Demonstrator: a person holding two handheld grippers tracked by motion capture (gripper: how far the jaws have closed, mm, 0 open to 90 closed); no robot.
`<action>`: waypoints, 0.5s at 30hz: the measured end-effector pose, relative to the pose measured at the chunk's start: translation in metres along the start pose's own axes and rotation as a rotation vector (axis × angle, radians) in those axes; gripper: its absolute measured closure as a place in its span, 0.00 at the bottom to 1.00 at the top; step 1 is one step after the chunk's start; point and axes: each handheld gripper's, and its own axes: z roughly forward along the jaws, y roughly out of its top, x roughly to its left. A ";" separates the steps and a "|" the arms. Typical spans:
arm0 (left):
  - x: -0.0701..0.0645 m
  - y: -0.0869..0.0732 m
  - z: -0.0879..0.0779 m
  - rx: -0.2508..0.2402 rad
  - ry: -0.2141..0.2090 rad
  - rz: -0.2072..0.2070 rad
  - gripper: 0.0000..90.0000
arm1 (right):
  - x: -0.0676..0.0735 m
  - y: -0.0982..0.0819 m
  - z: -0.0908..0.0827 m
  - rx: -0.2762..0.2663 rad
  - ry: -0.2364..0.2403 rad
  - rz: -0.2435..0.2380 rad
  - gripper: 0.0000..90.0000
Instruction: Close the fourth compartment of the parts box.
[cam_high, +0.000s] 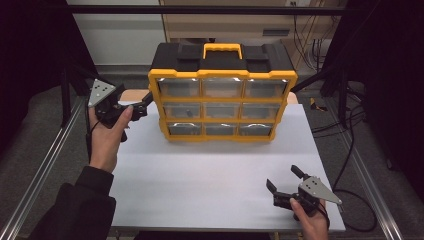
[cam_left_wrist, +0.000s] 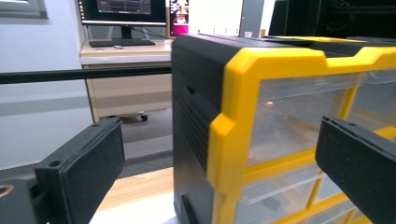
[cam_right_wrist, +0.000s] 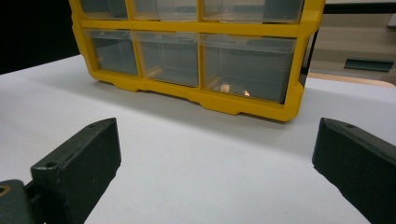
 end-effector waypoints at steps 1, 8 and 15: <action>0.001 -0.001 0.000 0.000 0.000 0.000 0.01 | 0.000 0.000 0.000 0.001 -0.001 0.002 0.02; 0.011 -0.009 -0.006 0.002 0.007 -0.007 0.01 | 0.000 0.000 0.000 0.002 -0.004 -0.002 0.02; 0.021 -0.015 -0.014 0.011 0.018 -0.003 0.01 | 0.000 0.000 0.000 0.001 -0.007 -0.002 0.02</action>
